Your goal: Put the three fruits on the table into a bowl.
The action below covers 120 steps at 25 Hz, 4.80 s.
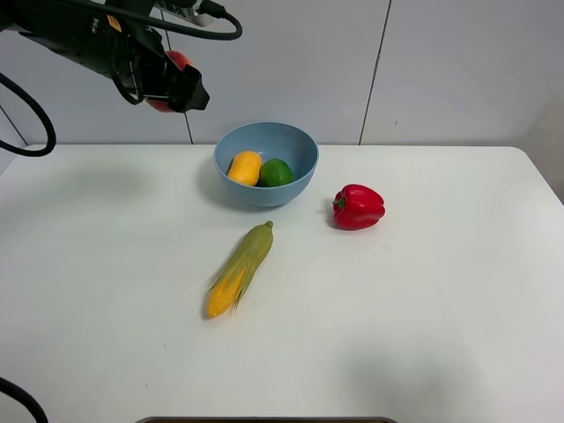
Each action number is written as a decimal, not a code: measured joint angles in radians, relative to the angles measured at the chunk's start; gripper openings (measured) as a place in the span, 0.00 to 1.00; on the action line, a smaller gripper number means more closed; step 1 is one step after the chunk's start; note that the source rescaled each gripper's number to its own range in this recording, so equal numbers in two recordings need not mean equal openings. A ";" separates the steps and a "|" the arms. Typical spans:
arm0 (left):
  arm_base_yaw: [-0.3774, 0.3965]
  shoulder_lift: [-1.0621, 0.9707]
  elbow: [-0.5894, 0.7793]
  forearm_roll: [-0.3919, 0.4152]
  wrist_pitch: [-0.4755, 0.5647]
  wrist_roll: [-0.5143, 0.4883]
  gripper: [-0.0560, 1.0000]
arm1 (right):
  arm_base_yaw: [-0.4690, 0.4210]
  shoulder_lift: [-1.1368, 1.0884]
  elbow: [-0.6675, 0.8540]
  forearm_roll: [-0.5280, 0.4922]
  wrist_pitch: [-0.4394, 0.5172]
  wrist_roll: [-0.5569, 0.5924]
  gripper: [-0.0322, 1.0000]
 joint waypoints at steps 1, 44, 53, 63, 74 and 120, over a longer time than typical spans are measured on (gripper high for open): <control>-0.005 0.013 -0.018 0.000 0.000 0.005 0.09 | 0.000 0.000 0.000 0.000 0.000 0.000 1.00; -0.051 0.634 -0.476 -0.047 0.006 0.021 0.09 | 0.000 0.000 0.000 0.000 0.000 0.000 1.00; -0.051 0.643 -0.476 -0.050 -0.011 0.023 0.09 | 0.000 0.000 0.000 0.000 0.000 0.000 1.00; -0.063 0.643 -0.476 -0.096 -0.005 0.103 0.11 | 0.000 0.000 0.000 0.000 0.000 0.000 1.00; -0.071 0.643 -0.476 -0.090 -0.012 0.111 0.97 | 0.000 0.000 0.000 0.000 0.000 0.000 1.00; 0.026 0.115 -0.476 0.050 0.312 0.030 0.98 | 0.000 0.000 0.000 0.000 0.000 0.000 1.00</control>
